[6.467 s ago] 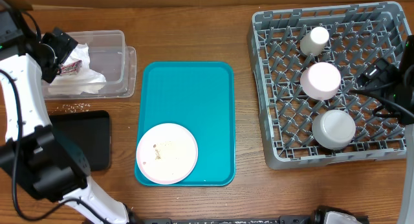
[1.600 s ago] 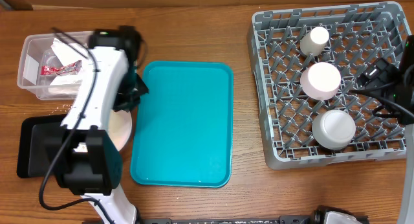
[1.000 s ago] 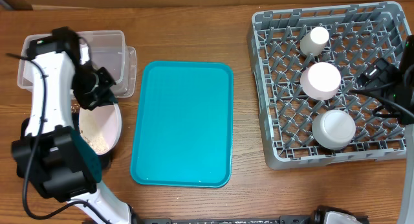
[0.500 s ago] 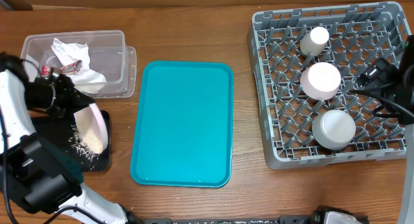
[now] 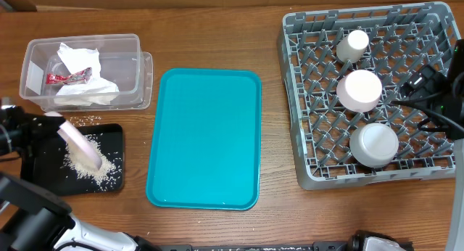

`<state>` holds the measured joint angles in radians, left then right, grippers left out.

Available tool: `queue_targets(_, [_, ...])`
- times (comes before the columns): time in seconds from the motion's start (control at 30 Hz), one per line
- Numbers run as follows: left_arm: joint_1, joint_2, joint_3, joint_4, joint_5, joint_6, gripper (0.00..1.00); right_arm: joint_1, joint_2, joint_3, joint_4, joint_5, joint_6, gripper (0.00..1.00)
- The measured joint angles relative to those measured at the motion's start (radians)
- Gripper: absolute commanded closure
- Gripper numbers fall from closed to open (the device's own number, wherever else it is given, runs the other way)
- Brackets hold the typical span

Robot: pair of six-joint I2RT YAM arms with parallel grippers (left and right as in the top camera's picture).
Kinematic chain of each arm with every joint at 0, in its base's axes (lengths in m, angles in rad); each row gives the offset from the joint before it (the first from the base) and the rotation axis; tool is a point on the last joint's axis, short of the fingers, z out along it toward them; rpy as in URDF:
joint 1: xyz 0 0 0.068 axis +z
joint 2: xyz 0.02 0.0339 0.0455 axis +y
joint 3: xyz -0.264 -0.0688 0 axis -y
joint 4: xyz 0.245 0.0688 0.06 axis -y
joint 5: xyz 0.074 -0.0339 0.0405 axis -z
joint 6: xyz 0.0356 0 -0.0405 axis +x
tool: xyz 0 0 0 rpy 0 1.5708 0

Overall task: Sort waste into correct bins and load items into the dishwasher
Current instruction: 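Tip the plate further to pour the rice onto the black tray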

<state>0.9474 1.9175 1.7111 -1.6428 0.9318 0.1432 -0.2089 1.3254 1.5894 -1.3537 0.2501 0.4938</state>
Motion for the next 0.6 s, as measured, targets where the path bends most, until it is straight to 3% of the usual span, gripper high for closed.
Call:
queue_targets(0.33, [0.136, 0.0, -0.018, -0.014, 0.158, 0.164, 0.96, 0.0, 0.0, 0.0, 0.0, 0.0, 0.0, 0.0])
queue_targets(0.6, [0.201, 0.0, -0.196, -0.037, 0.233, 0.203, 0.96, 0.0, 0.0, 0.0, 0.0, 0.0, -0.001, 0.0])
